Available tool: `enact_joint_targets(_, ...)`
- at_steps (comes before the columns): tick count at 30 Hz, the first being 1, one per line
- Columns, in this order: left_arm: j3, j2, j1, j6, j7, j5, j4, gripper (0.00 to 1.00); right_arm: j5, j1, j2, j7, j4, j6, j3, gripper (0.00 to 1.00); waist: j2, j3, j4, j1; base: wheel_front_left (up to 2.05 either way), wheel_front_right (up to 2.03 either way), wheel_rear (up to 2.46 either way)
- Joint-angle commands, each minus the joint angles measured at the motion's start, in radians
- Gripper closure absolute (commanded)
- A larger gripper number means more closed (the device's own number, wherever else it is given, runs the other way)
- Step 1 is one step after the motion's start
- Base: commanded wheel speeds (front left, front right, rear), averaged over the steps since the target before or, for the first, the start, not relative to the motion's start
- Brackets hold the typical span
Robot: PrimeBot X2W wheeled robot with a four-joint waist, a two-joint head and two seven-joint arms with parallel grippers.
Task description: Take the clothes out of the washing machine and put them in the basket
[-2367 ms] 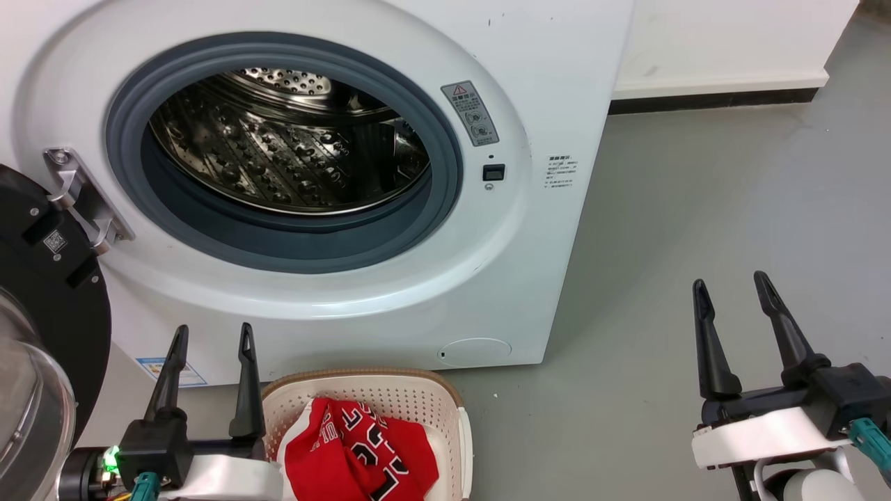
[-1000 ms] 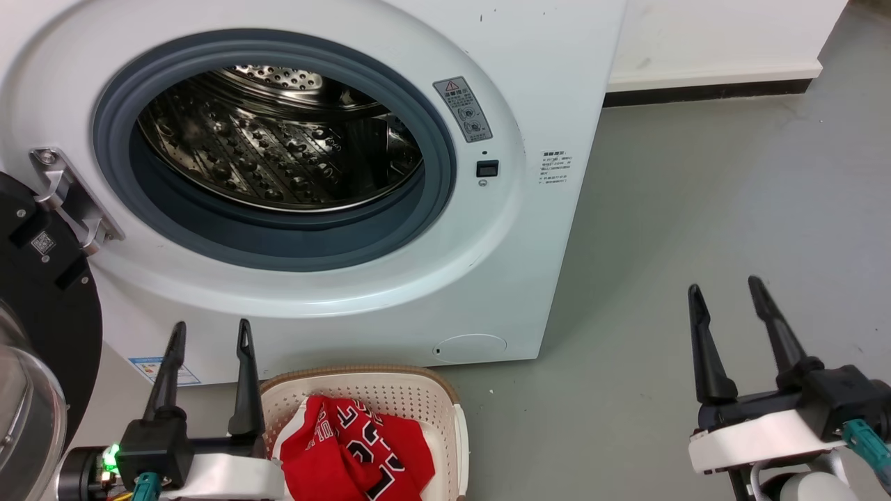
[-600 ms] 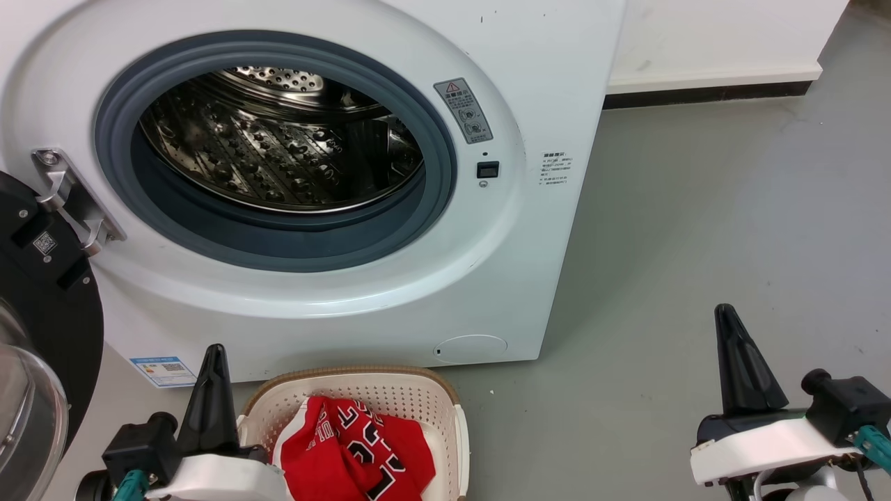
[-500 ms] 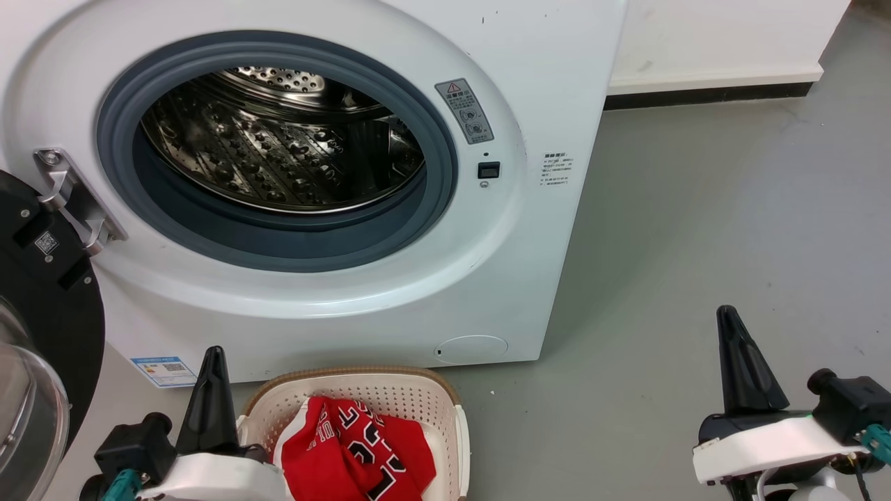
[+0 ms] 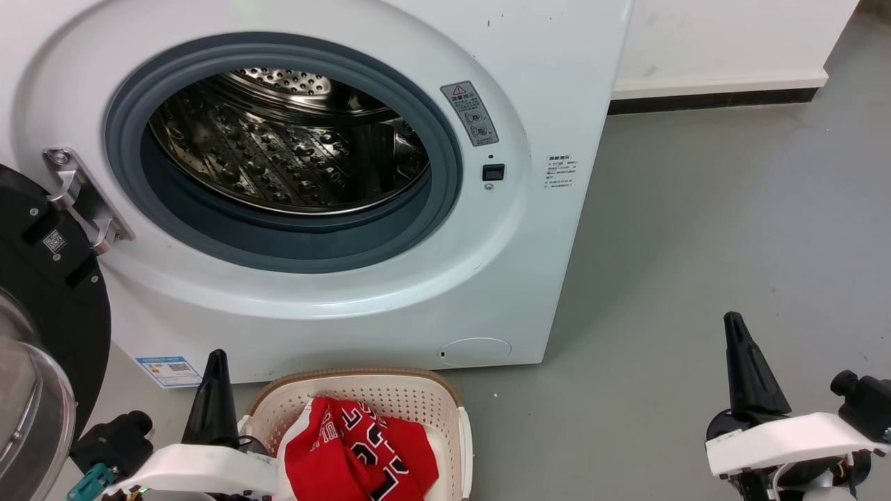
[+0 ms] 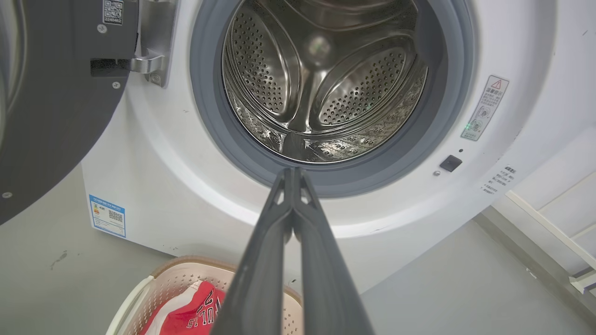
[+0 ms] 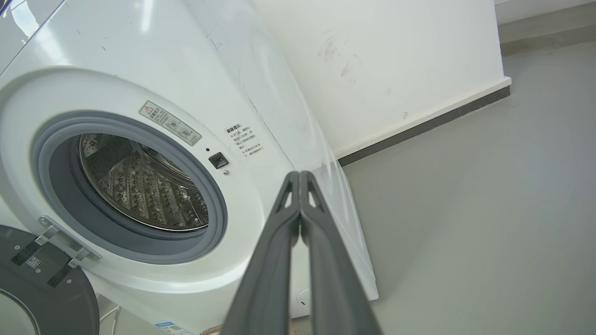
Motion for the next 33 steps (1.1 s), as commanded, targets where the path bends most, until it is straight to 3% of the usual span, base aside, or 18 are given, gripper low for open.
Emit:
enact_joint_targets(1, 0.006, 0.002, -0.03, -0.005, 0.007, -0.038, -0.006, 1.0, 0.042, -0.031, -0.01, 0.005, -0.006, 0.0, -0.002, 1.0, 0.0, -0.001, 0.001, 0.0, 0.0, 0.0, 0.0)
enact_joint_targets(33, 0.019, 0.001, -0.081, -0.038, 0.114, -0.497, 0.07, 1.0, 0.505, -0.055, -0.02, 0.104, 0.049, 0.0, -0.023, 1.0, 0.0, -0.016, 0.02, 0.0, 0.0, 0.0, 0.0)
